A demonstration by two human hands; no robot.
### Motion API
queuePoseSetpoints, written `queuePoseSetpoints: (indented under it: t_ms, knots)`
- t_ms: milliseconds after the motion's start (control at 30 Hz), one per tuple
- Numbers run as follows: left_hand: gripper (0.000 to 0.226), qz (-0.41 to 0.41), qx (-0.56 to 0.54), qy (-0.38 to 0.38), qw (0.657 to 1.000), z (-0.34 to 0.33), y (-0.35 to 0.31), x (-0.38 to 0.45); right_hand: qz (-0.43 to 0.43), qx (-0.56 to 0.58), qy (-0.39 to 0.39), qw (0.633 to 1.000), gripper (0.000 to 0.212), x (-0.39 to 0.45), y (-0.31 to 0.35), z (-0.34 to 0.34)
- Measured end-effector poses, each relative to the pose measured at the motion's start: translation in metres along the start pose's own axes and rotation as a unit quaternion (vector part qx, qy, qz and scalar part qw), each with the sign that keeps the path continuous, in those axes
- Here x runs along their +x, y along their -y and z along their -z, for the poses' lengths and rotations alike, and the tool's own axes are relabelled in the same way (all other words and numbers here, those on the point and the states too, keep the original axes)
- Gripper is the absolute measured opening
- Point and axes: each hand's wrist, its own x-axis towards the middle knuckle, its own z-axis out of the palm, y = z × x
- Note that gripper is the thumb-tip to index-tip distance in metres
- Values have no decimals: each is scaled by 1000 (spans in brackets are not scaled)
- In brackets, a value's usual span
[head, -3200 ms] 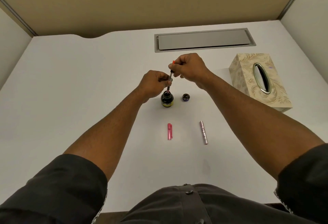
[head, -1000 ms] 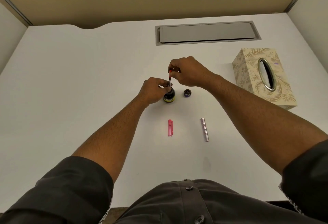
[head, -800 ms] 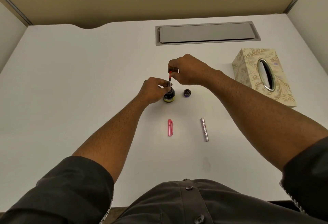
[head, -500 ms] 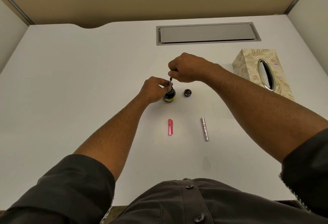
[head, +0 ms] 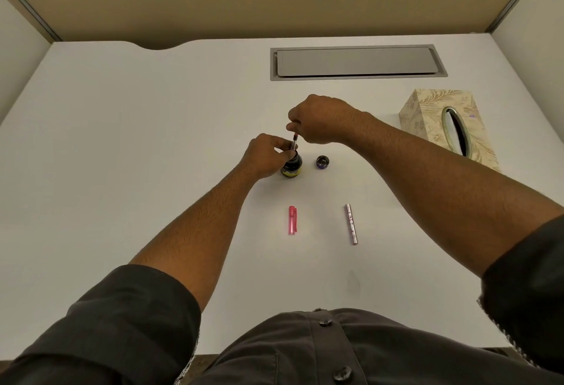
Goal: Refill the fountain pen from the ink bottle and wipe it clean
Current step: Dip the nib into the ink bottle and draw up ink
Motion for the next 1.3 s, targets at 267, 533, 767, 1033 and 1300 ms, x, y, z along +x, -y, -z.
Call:
queuePoseSetpoints:
  t_ms: [267, 533, 767, 1033, 1300]
  knots:
    - [23, -5, 1, -2, 1000, 0, 1, 0, 0, 6, 4, 1000, 30, -2, -3, 7]
    - [23, -2, -2, -4, 1000, -1, 1, 0, 5, -1, -2, 1000, 21, 2, 0, 5]
    - [21, -10, -3, -8, 1000, 1, 0, -2, 6, -13, 5, 1000, 41, 3, 0, 9]
    - [21, -11, 3, -8, 1000, 0, -1, -3, 23, -1, -8, 1000, 16, 1, 0, 7]
    - [20, -11, -3, -7, 1000, -2, -1, -4, -7, -27, 11, 1000, 42, 3, 3, 4]
